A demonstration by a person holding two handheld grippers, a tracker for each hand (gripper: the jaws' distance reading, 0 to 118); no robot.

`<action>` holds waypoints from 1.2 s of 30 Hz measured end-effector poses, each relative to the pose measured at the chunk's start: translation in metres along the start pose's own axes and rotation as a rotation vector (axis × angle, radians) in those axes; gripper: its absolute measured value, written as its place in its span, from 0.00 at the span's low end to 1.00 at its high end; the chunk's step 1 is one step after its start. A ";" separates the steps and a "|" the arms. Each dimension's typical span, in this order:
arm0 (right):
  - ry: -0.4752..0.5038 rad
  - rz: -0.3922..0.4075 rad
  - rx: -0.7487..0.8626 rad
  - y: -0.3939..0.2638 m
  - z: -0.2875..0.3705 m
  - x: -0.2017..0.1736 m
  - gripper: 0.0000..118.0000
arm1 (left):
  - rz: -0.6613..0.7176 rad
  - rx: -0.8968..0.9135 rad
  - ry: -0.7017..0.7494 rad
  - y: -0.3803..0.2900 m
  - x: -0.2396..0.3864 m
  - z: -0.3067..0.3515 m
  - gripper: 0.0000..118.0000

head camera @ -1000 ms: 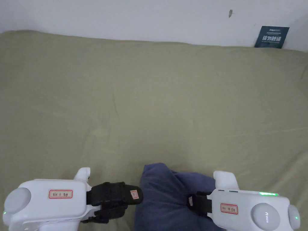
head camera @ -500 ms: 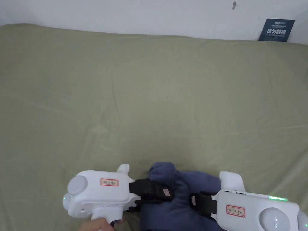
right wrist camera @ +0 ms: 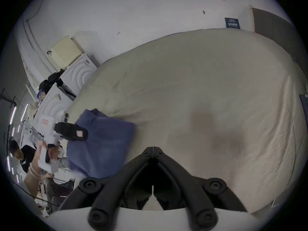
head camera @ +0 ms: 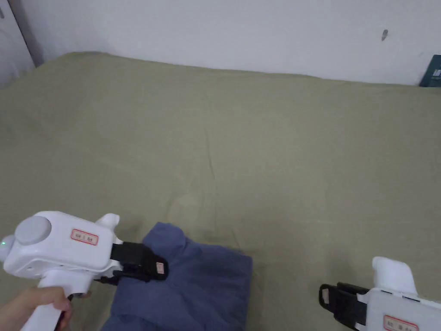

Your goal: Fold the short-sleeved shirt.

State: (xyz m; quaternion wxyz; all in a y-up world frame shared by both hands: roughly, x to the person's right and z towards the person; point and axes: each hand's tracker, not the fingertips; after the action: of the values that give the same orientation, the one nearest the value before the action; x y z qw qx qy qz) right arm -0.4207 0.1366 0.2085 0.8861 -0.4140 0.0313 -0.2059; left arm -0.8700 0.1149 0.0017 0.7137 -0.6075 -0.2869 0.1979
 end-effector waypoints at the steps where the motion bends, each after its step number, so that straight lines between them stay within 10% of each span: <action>1: 0.003 0.000 -0.003 0.001 -0.003 -0.001 0.00 | -0.021 0.004 0.090 0.003 -0.003 0.019 0.28; 12: 0.007 -0.008 -0.053 0.004 -0.033 -0.013 0.00 | -0.162 0.001 0.988 0.065 -0.098 0.111 0.39; 14: 0.011 0.006 -0.059 0.004 -0.032 -0.013 0.00 | -0.090 0.058 1.013 0.068 -0.111 0.113 0.75; 22: -0.010 -0.003 -0.048 0.001 -0.019 0.002 0.00 | -0.012 0.148 0.802 0.056 -0.067 0.143 0.75; 26: -0.005 -0.032 -0.016 0.001 -0.008 0.007 0.00 | -0.138 0.231 0.583 0.037 0.000 0.132 0.62; 29: 0.010 -0.032 0.006 0.001 0.004 0.013 0.00 | -0.206 0.278 0.410 0.011 0.054 0.104 0.00; 36: 0.037 -0.060 0.067 -0.003 0.034 0.030 0.00 | -0.374 0.347 0.336 -0.047 0.156 0.038 0.00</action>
State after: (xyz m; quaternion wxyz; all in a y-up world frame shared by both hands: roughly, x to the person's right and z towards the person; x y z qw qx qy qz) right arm -0.3869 0.1472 0.2364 0.8921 -0.3811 0.0281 -0.2411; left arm -0.7800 0.2331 0.0778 0.8684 -0.4374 -0.2336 0.0060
